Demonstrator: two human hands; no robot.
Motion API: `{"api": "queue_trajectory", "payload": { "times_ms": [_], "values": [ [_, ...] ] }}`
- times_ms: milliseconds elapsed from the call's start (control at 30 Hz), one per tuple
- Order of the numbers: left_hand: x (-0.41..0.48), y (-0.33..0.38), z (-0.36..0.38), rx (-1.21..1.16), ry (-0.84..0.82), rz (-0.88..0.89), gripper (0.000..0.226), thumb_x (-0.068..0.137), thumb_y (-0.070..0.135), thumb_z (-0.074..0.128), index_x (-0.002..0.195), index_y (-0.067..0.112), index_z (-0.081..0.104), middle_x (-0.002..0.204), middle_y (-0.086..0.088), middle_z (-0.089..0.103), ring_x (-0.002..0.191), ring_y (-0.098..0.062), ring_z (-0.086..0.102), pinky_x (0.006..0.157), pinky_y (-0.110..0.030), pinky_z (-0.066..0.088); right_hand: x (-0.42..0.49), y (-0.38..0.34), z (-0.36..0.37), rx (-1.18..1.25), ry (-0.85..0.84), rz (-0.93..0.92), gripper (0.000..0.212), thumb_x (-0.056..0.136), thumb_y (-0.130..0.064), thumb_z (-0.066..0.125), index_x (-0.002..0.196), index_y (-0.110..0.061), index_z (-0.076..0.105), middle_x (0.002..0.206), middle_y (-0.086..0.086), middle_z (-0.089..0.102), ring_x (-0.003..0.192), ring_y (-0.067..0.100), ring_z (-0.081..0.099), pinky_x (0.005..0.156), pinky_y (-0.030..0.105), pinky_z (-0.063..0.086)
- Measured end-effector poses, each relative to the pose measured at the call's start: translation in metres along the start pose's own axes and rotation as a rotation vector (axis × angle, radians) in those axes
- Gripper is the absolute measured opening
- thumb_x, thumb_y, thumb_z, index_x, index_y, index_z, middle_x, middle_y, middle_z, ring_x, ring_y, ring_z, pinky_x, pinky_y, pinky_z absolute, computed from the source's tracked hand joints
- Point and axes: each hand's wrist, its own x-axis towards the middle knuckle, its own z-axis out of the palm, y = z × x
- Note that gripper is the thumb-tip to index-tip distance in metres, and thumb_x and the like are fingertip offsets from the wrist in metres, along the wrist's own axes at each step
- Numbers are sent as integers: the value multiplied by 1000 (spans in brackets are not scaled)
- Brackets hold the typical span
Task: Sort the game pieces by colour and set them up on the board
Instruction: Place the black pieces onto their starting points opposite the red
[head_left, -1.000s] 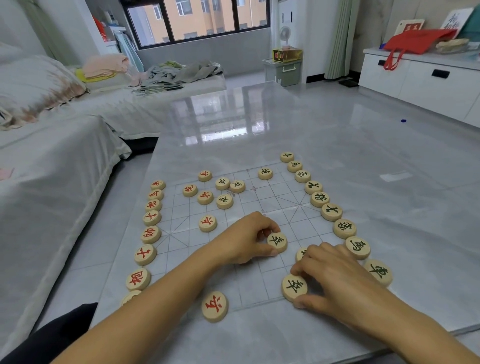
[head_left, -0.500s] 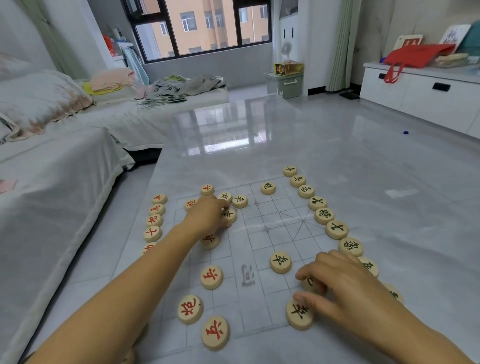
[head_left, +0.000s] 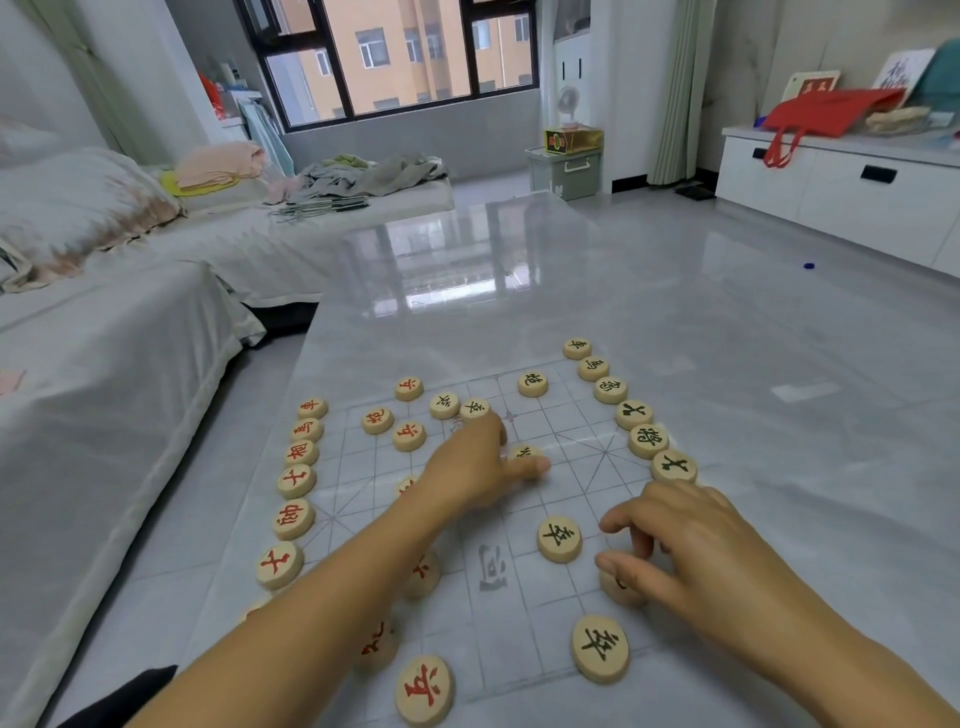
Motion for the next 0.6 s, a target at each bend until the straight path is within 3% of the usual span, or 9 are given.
{"api": "queue_trajectory", "payload": {
  "times_ms": [100, 300, 600],
  "values": [
    [2, 4, 10, 58, 31, 43, 42, 78, 43, 68, 103, 16, 48, 94, 0, 51, 83, -18, 49, 70, -32, 41, 2, 1, 1, 7, 2, 13, 30, 85, -51, 50, 111, -37, 54, 80, -21, 42, 84, -6, 37, 78, 7, 27],
    [1, -1, -5, -87, -141, 119, 44, 83, 16, 66, 125, 21, 52, 104, 1, 49, 91, -12, 48, 78, -22, 38, 2, 4, 2, 2, 33, 13, 31, 85, -54, 46, 112, -40, 51, 84, -21, 44, 91, 1, 40, 81, 12, 30],
    [1, -2, -1, -122, -118, 148, 46, 84, 14, 66, 127, 23, 52, 102, 1, 48, 86, -11, 48, 76, -21, 39, 7, 2, 6, 9, 16, -1, 30, 85, -49, 52, 112, -35, 56, 82, -19, 45, 91, 5, 42, 77, 8, 26]
  ]
}}
